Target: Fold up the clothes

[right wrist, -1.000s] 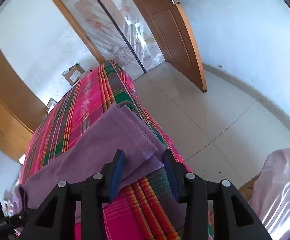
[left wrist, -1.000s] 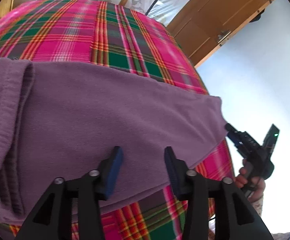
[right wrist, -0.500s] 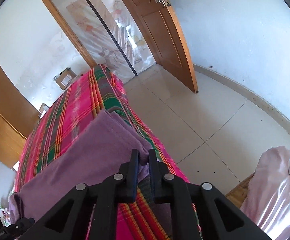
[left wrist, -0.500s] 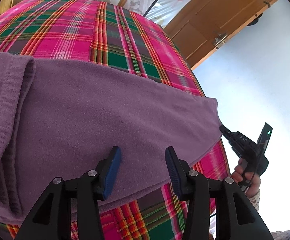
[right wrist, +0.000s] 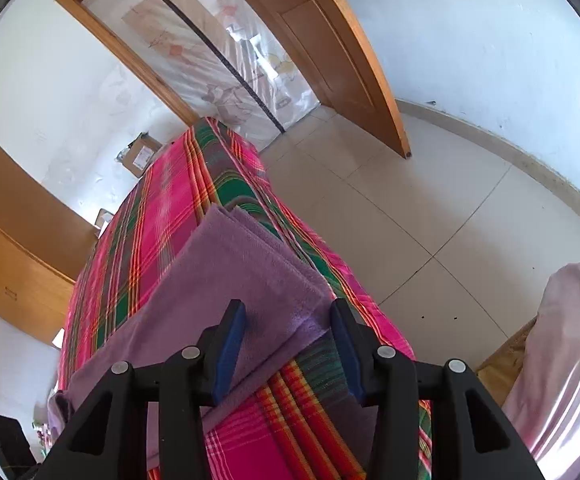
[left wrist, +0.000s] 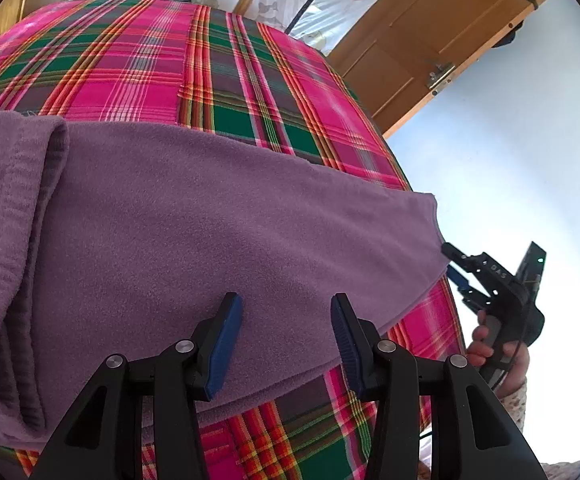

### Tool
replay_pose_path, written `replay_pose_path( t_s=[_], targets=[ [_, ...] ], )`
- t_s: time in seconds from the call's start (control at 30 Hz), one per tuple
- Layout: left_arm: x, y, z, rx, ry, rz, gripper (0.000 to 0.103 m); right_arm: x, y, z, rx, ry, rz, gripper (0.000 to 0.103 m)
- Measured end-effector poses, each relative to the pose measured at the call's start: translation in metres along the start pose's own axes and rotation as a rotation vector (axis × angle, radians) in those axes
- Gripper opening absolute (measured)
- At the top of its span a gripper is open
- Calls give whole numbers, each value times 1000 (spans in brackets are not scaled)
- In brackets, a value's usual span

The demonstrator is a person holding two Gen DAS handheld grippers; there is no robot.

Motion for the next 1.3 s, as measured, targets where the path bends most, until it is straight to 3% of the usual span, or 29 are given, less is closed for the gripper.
replay_pose_path(
  t_s=[0.1, 0.27, 0.7, 1.23, 1.3],
  targets=[
    [0, 0, -1, -1, -2, -3, 48, 0, 0, 0, -17, 29, -1, 29],
    [-1, 2, 0, -8, -14, -17, 48, 9, 3, 3, -55, 85, 44, 21],
    [-7, 12, 3, -28, -48, -27, 48, 5, -1, 3, -63, 73, 21, 20],
    [-4, 17, 6, -6, 27, -42, 48, 11, -7, 1, -82, 132, 51, 19],
    [-2, 17, 7, 0, 39, -30, 48, 13, -7, 3, -91, 142, 60, 14]
  ],
)
Point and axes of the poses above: each gripper's, at about its wrist camera, not at the fingertips, and z roughly against the way its jaws point, x to its left, y to its underside, the point moved 2 cm from there along -z, roughly the way its jaws point, and after that the axes turned 3 degrees about x, right-handed, at the moved point
